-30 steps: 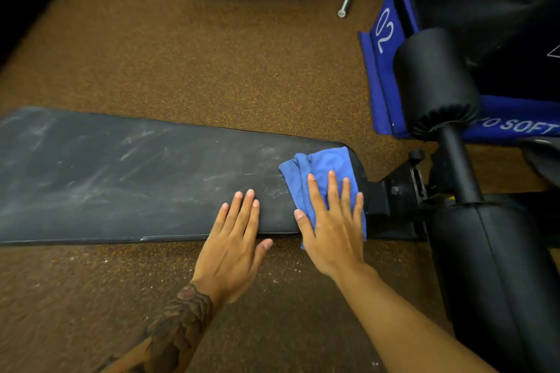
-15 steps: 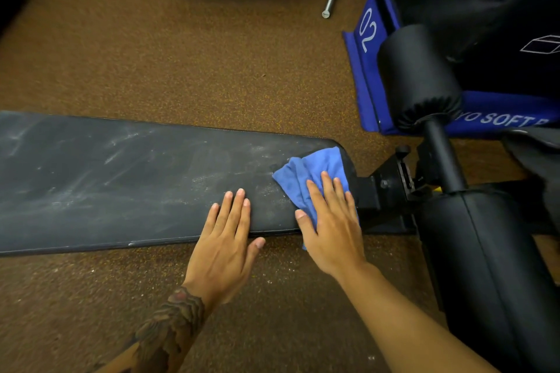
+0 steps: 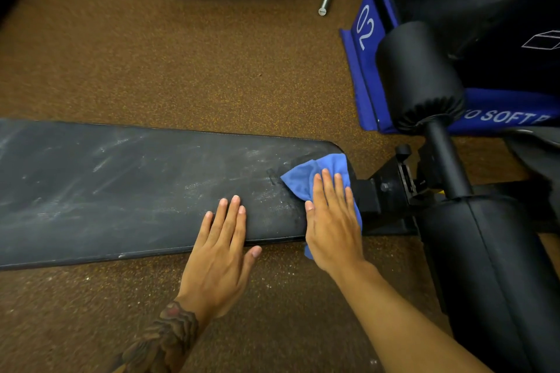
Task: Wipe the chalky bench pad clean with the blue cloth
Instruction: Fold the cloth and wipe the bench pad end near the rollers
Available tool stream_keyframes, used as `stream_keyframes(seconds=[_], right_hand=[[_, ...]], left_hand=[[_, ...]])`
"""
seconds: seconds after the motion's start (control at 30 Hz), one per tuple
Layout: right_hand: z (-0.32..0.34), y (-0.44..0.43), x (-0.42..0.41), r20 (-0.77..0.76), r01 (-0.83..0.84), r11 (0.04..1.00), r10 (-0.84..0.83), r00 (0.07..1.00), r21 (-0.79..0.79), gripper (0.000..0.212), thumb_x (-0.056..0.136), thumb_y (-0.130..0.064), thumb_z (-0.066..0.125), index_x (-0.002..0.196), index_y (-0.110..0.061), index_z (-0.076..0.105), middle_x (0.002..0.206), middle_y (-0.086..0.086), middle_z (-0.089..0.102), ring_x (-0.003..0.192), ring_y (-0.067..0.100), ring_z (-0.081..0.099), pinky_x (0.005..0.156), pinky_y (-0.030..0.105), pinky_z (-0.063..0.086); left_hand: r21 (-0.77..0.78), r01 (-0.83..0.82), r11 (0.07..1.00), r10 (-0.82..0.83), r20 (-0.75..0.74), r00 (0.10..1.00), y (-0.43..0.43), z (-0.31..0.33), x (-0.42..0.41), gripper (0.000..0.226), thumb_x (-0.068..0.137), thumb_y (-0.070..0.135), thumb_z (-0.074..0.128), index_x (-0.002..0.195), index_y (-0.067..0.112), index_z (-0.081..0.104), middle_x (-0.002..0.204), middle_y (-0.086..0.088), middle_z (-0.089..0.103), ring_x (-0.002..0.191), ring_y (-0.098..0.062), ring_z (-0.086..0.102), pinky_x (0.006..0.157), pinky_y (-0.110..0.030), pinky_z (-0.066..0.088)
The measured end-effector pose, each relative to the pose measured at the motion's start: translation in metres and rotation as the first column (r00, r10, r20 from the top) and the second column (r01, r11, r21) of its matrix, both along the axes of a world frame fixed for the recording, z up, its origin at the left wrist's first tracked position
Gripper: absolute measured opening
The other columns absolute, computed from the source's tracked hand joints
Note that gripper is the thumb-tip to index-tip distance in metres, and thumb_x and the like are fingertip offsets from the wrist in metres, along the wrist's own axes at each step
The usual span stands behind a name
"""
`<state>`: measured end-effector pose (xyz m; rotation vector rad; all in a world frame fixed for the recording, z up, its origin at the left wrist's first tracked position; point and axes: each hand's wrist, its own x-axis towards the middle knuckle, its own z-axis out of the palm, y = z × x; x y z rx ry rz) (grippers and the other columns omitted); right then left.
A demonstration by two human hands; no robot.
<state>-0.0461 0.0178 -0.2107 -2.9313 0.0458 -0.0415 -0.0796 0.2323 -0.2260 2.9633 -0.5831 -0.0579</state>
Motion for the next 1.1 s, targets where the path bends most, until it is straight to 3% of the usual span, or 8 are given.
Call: stream_keyframes(seconds=[0.17, 0.3, 0.57, 0.67, 0.9, 1.1], right_hand=[[0.004, 0.003, 0.015, -0.039, 0.053, 0.999, -0.054, 0.998, -0.008, 0.056, 0.096, -0.033, 0.013, 0.148, -0.015, 0.017, 0.156, 0.003, 0.016, 0.144, 0.029, 0.004, 0.115, 0.051, 0.008], [0.011, 0.012, 0.032, -0.092, 0.048, 0.999, -0.048, 0.995, -0.002, 0.052, 0.100, -0.028, 0.021, 0.149, -0.016, 0.010, 0.158, 0.002, 0.008, 0.144, 0.033, -0.003, 0.115, 0.052, 0.004], [-0.001, 0.022, -0.011, 0.000, -0.165, 0.983, 0.165, 0.986, 0.075, 0.051, 0.096, -0.023, 0.026, 0.145, -0.008, 0.028, 0.153, 0.011, 0.025, 0.143, 0.030, 0.015, 0.116, 0.046, 0.015], [-0.001, -0.004, -0.023, 0.021, -0.091, 0.992, 0.089, 0.996, 0.091, 0.052, 0.095, -0.011, 0.039, 0.145, -0.007, 0.027, 0.153, 0.010, 0.025, 0.143, 0.026, 0.014, 0.115, 0.044, 0.016], [0.009, -0.010, 0.042, -0.058, 0.176, 0.981, -0.171, 0.984, 0.085, 0.053, 0.097, -0.015, 0.032, 0.147, -0.006, 0.015, 0.156, 0.012, 0.013, 0.144, 0.033, 0.004, 0.117, 0.044, 0.006], [0.009, 0.042, 0.033, -0.025, 0.012, 0.994, -0.009, 1.000, 0.112, 0.062, 0.092, -0.011, 0.040, 0.148, -0.009, 0.014, 0.157, 0.009, 0.010, 0.144, 0.029, 0.001, 0.117, 0.045, 0.003]], left_hand=[[-0.007, 0.016, 1.000, -0.016, 0.000, 1.000, 0.001, 0.000, 0.000, 0.067, 0.101, 0.048, 0.021, 0.150, 0.002, 0.021, 0.160, -0.015, 0.012, 0.149, -0.028, 0.008, 0.117, -0.047, 0.014], [-0.006, 0.008, 1.000, -0.008, 0.006, 1.000, 0.000, 0.001, 0.000, 0.066, 0.102, 0.047, 0.020, 0.150, 0.001, 0.021, 0.160, -0.016, 0.012, 0.149, -0.029, 0.007, 0.118, -0.047, 0.012], [0.018, -0.033, 0.999, 0.033, 0.024, 0.999, -0.007, 0.002, 0.000, 0.066, 0.101, 0.044, 0.023, 0.147, -0.002, 0.027, 0.157, -0.019, 0.019, 0.147, -0.033, 0.015, 0.118, -0.047, 0.012], [0.027, -0.031, 0.999, 0.031, 0.021, 0.999, -0.006, 0.003, 0.000, 0.066, 0.101, 0.045, 0.019, 0.148, -0.001, 0.025, 0.158, -0.018, 0.016, 0.147, -0.032, 0.013, 0.118, -0.045, 0.010], [0.030, -0.033, 0.999, 0.032, 0.012, 0.999, -0.004, 0.003, 0.000, 0.065, 0.103, 0.047, 0.012, 0.149, 0.002, 0.022, 0.159, -0.016, 0.014, 0.148, -0.029, 0.011, 0.117, -0.043, 0.011], [0.049, -0.100, 0.994, 0.098, 0.042, 0.994, -0.001, 0.008, 0.018, 0.070, 0.099, 0.048, 0.019, 0.147, -0.002, 0.028, 0.157, -0.019, 0.022, 0.146, -0.032, 0.016, 0.117, -0.046, 0.012]])
